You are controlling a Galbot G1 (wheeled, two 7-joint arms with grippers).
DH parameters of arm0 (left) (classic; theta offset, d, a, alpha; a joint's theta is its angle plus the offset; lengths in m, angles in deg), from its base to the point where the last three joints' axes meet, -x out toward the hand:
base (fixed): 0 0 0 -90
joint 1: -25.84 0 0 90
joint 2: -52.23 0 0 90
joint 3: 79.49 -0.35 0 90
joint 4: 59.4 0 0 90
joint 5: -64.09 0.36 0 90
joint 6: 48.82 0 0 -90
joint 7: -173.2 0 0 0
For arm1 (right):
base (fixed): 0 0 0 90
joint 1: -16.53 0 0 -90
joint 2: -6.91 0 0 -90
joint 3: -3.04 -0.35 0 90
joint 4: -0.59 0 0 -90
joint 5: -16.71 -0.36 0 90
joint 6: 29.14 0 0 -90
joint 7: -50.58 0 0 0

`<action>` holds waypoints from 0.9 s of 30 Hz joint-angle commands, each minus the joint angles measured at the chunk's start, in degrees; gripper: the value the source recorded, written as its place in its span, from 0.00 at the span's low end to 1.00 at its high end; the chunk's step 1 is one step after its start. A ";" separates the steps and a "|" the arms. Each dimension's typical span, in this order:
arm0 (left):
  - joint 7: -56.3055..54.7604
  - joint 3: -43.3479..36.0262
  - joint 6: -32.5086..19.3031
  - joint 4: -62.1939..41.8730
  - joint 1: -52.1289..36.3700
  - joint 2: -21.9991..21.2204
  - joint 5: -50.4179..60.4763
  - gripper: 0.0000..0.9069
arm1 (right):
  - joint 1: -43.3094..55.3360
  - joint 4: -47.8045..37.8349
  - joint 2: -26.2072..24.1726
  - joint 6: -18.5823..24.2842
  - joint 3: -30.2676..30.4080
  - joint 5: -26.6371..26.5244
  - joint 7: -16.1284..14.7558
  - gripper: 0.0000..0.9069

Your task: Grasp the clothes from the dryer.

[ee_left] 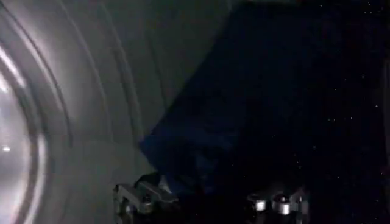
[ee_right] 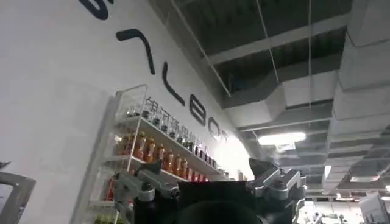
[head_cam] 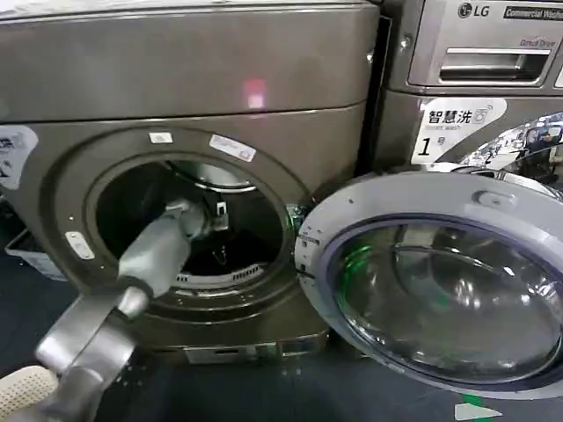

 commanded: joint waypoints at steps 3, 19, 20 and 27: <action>2.01 -1.17 -1.00 -2.91 -0.68 -1.58 4.84 0.00 | 0.33 -0.08 0.17 0.14 0.41 0.62 0.04 1.00; -28.96 24.62 18.31 37.41 23.87 6.87 -23.97 0.00 | 1.56 1.42 1.10 -0.20 3.71 1.36 0.13 1.00; -33.44 26.67 18.29 41.20 26.29 6.78 -25.47 0.00 | 1.55 1.48 1.13 -0.13 3.79 1.35 0.11 1.00; -49.95 32.62 12.87 56.60 39.29 4.99 -32.52 0.00 | 1.63 2.22 1.19 0.17 4.62 0.60 1.13 1.00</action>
